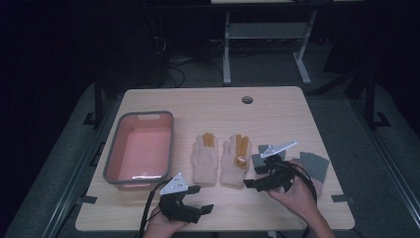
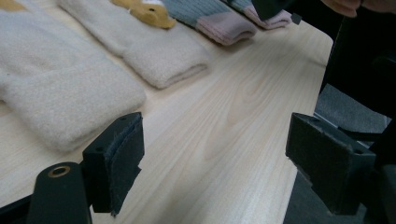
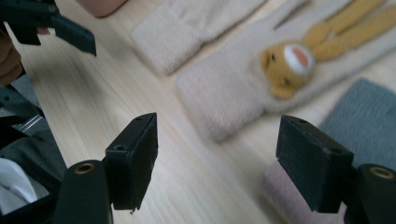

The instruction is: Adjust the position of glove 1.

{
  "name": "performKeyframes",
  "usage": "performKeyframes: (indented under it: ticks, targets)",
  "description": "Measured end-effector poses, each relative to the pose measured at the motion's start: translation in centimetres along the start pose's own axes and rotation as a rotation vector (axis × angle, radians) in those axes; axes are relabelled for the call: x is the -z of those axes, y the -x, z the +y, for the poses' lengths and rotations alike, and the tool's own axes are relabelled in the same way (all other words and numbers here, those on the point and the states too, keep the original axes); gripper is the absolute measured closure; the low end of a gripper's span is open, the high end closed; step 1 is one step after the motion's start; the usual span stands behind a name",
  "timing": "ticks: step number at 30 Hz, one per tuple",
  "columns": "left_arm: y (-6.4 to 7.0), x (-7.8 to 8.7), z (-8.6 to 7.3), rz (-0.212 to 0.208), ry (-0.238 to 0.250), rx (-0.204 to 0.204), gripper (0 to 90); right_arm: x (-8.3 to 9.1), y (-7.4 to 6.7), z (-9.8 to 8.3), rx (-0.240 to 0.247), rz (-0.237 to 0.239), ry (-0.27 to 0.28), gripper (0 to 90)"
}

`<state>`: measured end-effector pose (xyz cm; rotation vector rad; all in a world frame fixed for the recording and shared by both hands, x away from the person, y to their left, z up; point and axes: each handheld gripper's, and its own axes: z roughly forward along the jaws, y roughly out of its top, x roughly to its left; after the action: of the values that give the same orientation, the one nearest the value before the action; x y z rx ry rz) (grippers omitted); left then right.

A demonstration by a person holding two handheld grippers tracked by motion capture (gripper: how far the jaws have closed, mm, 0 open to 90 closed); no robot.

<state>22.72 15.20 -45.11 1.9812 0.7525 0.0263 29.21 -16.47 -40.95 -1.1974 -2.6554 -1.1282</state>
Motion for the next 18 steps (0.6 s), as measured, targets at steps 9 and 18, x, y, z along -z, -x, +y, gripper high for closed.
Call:
performKeyframes:
  ticks: [9,18]
  targets:
    - [0.0,-0.1,0.1,-0.001,-0.005,-0.007,19.4,-0.9,0.7,2.3,0.028,-0.011,-0.036,29.9]
    - [0.2,0.0,0.0,0.0,0.003,-0.005,19.5,-2.0,1.3,3.6,0.043,-0.028,-0.052,30.6]
